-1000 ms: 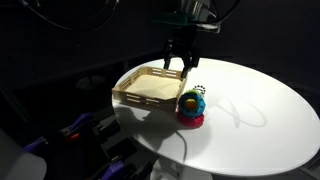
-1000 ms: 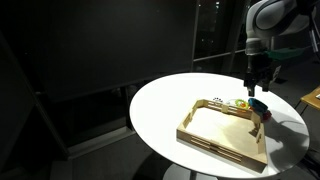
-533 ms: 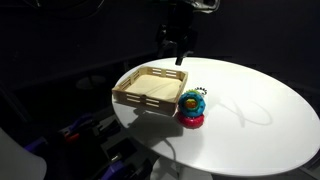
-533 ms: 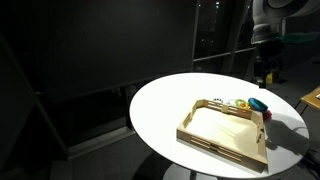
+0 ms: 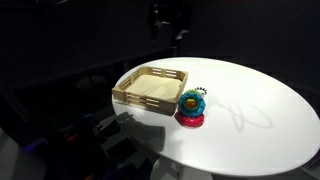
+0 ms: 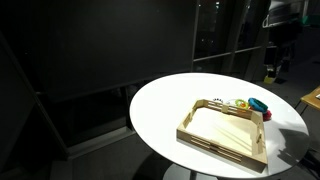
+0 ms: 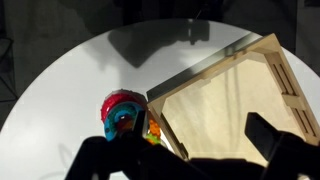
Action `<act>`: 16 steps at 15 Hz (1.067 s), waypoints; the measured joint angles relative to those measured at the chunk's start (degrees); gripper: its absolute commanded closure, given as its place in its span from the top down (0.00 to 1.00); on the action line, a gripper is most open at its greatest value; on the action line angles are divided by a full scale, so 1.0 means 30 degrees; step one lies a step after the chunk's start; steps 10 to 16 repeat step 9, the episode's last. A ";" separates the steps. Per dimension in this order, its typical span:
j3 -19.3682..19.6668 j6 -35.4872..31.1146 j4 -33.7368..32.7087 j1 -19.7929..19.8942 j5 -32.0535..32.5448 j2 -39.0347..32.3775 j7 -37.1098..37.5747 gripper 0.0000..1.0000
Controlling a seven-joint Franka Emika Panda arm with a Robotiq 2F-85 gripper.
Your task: Remove the black and white ring from the box and place it on top of the blue ring
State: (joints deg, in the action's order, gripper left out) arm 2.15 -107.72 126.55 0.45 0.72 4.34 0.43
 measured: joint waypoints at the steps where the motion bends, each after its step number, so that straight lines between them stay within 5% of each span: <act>1: -0.0042 -0.0182 0.0297 0.0000 0.0000 0.0481 0.0011 1.00; 6: -0.0181 -0.1068 0.1643 0.0000 0.0000 0.2445 0.0042 1.00; 16: -0.0186 -0.1091 0.1733 0.0000 -0.0001 0.2494 0.0042 1.00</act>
